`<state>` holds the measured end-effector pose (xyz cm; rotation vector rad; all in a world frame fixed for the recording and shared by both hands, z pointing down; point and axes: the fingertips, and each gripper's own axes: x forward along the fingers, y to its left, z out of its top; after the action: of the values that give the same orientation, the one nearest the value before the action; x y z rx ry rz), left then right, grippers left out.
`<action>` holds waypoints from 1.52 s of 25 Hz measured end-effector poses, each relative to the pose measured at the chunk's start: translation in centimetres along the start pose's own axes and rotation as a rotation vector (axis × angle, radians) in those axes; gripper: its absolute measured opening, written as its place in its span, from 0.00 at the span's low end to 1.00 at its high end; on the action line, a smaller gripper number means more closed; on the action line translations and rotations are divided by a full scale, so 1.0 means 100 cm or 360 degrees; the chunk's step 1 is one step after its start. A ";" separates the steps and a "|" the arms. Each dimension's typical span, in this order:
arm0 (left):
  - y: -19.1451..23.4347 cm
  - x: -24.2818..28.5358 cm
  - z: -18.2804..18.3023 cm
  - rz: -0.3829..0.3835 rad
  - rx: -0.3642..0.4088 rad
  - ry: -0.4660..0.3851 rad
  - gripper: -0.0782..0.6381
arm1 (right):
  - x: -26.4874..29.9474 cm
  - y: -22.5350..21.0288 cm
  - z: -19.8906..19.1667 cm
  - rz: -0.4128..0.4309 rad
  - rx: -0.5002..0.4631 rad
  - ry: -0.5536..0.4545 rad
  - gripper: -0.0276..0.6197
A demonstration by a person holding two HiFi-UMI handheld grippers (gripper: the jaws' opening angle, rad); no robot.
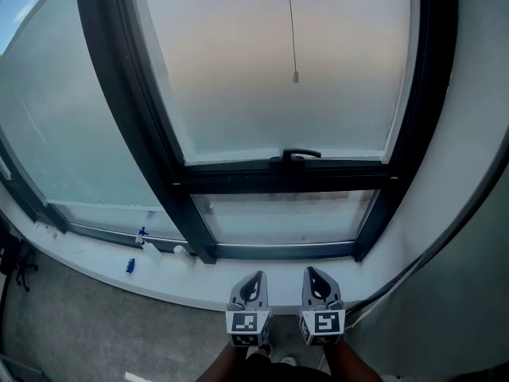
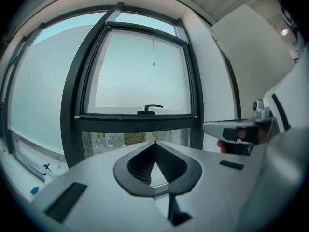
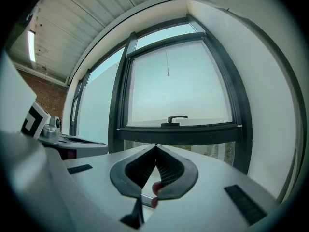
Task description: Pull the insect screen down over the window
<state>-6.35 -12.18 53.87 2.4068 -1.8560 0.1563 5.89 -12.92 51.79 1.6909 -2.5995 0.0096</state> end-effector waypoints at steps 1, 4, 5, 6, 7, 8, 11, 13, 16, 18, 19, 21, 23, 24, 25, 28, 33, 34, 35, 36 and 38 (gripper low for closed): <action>0.003 0.005 0.000 -0.0011 0.0000 -0.0003 0.10 | 0.006 0.000 0.000 -0.0002 -0.0005 0.0002 0.05; 0.015 0.024 0.008 -0.0012 -0.0003 -0.0015 0.10 | 0.026 -0.001 0.004 -0.0010 -0.0036 -0.0008 0.05; 0.020 0.031 0.011 -0.0013 0.0002 -0.0022 0.10 | 0.033 -0.003 0.006 -0.0016 -0.0050 -0.0011 0.05; 0.025 0.039 0.012 -0.0024 0.0012 -0.0030 0.10 | 0.040 -0.004 0.008 -0.0025 -0.0061 -0.0014 0.05; 0.030 0.047 0.011 -0.0039 0.0026 -0.0035 0.10 | 0.048 -0.006 0.009 -0.0034 -0.0067 -0.0018 0.05; 0.036 0.055 0.009 -0.0051 0.0035 -0.0034 0.10 | 0.056 -0.008 0.010 -0.0042 -0.0068 -0.0020 0.05; 0.055 0.074 0.013 -0.0024 0.0005 -0.0014 0.10 | 0.080 -0.012 0.011 -0.0066 -0.0071 -0.0019 0.05; 0.064 0.089 0.016 -0.0046 0.0010 -0.0029 0.10 | 0.096 -0.014 0.013 -0.0083 -0.0077 -0.0015 0.05; 0.074 0.108 0.020 -0.0078 0.0021 -0.0050 0.10 | 0.118 -0.018 0.011 -0.0108 -0.0069 0.0004 0.05; 0.080 0.119 0.025 -0.0097 0.0017 -0.0054 0.10 | 0.132 -0.020 0.013 -0.0117 -0.0073 -0.0006 0.05; 0.082 0.125 0.027 -0.0115 0.0014 -0.0050 0.10 | 0.139 -0.020 0.016 -0.0120 -0.0083 -0.0015 0.05; 0.089 0.136 0.029 -0.0137 0.0017 -0.0041 0.10 | 0.151 -0.021 0.020 -0.0135 -0.0094 -0.0026 0.05; 0.096 0.148 0.030 -0.0146 0.0031 -0.0043 0.10 | 0.161 -0.024 0.021 -0.0160 -0.0086 -0.0031 0.05; 0.099 0.154 0.031 -0.0154 0.0036 -0.0050 0.10 | 0.166 -0.026 0.022 -0.0175 -0.0081 -0.0033 0.05; 0.101 0.159 0.032 -0.0165 0.0040 -0.0058 0.10 | 0.170 -0.027 0.022 -0.0192 -0.0076 -0.0034 0.05; 0.104 0.171 0.040 -0.0216 0.0001 -0.0066 0.10 | 0.182 -0.031 0.023 -0.0225 -0.0088 -0.0036 0.05; 0.114 0.188 0.049 -0.0232 0.0013 -0.0095 0.10 | 0.198 -0.039 0.024 -0.0288 -0.0072 -0.0023 0.05; 0.115 0.191 0.052 -0.0240 0.0013 -0.0103 0.10 | 0.200 -0.040 0.024 -0.0297 -0.0072 -0.0026 0.05; 0.116 0.194 0.053 -0.0246 0.0011 -0.0112 0.10 | 0.203 -0.040 0.024 -0.0302 -0.0076 -0.0027 0.05; 0.117 0.196 0.054 -0.0249 0.0010 -0.0119 0.10 | 0.205 -0.040 0.023 -0.0306 -0.0082 -0.0028 0.05; 0.119 0.202 0.053 -0.0251 0.0017 -0.0122 0.10 | 0.210 -0.042 0.024 -0.0315 -0.0094 -0.0037 0.05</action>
<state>-12.65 -35.27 51.63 2.5882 -1.6888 0.0625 1.20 -33.88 50.10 1.9288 -2.4100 -0.0925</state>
